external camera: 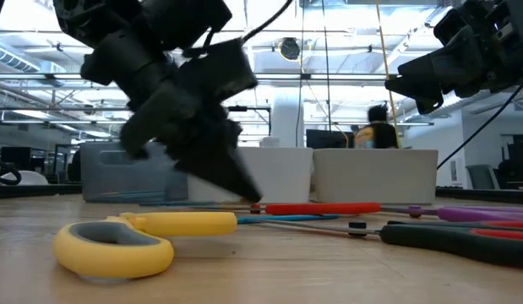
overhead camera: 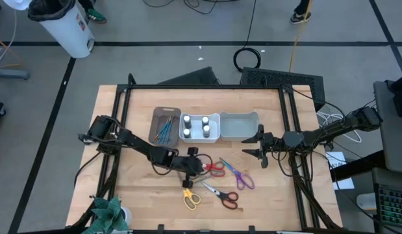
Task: Pick & Place Paint Supplies
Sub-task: Put the blue paint brush into the black bin
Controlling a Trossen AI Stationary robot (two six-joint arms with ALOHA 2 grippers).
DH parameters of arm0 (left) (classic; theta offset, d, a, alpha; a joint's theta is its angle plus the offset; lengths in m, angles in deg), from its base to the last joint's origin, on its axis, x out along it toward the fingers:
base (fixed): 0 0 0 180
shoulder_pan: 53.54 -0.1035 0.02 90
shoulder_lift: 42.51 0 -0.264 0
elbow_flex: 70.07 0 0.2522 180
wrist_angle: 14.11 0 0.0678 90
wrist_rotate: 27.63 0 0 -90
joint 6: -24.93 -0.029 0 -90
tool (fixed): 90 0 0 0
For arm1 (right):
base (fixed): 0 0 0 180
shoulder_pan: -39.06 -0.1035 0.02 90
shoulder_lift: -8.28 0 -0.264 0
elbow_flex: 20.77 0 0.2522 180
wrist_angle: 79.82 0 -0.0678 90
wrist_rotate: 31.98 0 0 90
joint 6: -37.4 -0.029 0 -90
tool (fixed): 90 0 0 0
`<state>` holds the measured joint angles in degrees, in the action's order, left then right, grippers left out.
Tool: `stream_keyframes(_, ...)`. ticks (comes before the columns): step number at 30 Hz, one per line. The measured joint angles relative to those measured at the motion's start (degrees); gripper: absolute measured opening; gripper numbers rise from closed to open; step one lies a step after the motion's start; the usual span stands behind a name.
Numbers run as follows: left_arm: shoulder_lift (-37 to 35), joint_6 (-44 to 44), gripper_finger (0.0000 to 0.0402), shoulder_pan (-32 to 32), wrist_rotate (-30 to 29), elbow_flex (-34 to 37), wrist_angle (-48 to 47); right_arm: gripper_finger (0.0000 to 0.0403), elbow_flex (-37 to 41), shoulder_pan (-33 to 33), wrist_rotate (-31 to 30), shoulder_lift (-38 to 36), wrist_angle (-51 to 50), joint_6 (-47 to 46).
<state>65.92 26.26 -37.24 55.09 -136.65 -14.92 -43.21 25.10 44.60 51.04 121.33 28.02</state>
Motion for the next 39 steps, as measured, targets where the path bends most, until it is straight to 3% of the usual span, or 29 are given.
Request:
stream_keyframes(7, -3.1, 7.9, 0.0010, -0.4, -0.8, 0.0, 7.3, 0.0171, 0.0, 0.0, 0.0, 0.0, 0.0, 0.0)
stream_keyframes(13, -10.6, 10.1, 0.0004, 0.1, -1.7, 0.0, 8.8, 0.0171, 0.0, 0.0, 0.0, 0.0, 0.0, 0.0)
stream_keyframes(20, -19.5, 4.1, 0.0003, 3.5, -12.2, -0.2, 14.8, 0.0171, 0.0, 0.0, 0.0, 0.0, 0.0, 0.0)
stream_keyframes(27, -22.7, -2.1, 0.0002, 8.3, -20.5, -0.2, 20.5, 0.0171, 0.0, 0.0, 0.0, 0.0, 0.1, 0.0)
stream_keyframes(35, -22.8, -1.6, 0.0001, 12.8, -12.4, -0.2, 30.3, 0.0171, 0.0, 0.0, 0.0, 0.0, 0.0, 0.0)
stream_keyframes(39, -22.8, -0.2, 0.0001, 14.0, -5.7, -0.2, 34.8, 0.0171, 0.0, 0.0, 0.0, 0.0, 0.0, 0.0)
